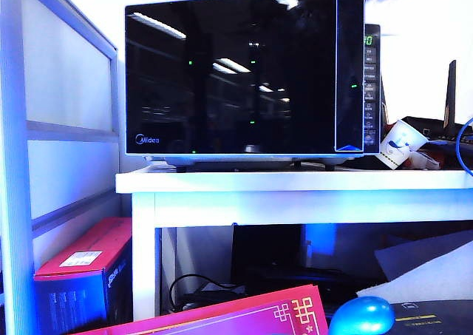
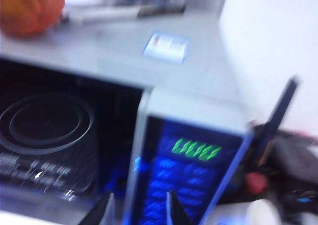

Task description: Open the microwave door, place the orange inside the microwave, then close the microwave door.

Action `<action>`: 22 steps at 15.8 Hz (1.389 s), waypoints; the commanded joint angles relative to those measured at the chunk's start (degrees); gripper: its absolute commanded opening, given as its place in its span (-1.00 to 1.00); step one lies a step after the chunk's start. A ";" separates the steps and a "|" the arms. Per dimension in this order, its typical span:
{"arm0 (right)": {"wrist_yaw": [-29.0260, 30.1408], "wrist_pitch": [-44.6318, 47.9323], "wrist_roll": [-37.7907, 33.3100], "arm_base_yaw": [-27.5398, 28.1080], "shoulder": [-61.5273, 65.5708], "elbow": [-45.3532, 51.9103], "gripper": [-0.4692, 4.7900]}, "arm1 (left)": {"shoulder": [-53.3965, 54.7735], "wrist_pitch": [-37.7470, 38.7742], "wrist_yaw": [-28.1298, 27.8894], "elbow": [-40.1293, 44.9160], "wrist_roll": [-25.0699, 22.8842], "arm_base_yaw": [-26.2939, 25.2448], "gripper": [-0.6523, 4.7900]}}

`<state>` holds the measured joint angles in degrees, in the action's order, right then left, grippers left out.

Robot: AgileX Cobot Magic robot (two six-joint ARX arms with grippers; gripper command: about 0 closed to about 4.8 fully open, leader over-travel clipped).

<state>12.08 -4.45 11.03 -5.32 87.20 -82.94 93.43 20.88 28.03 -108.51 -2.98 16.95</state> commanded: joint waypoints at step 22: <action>-6.82 3.17 1.20 0.35 -2.27 -0.24 -0.27 | -0.13 0.83 0.24 -0.26 0.02 0.09 -0.70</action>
<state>6.94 -2.28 12.10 -4.91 84.31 -82.98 93.43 22.11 28.03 -108.51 -2.98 16.93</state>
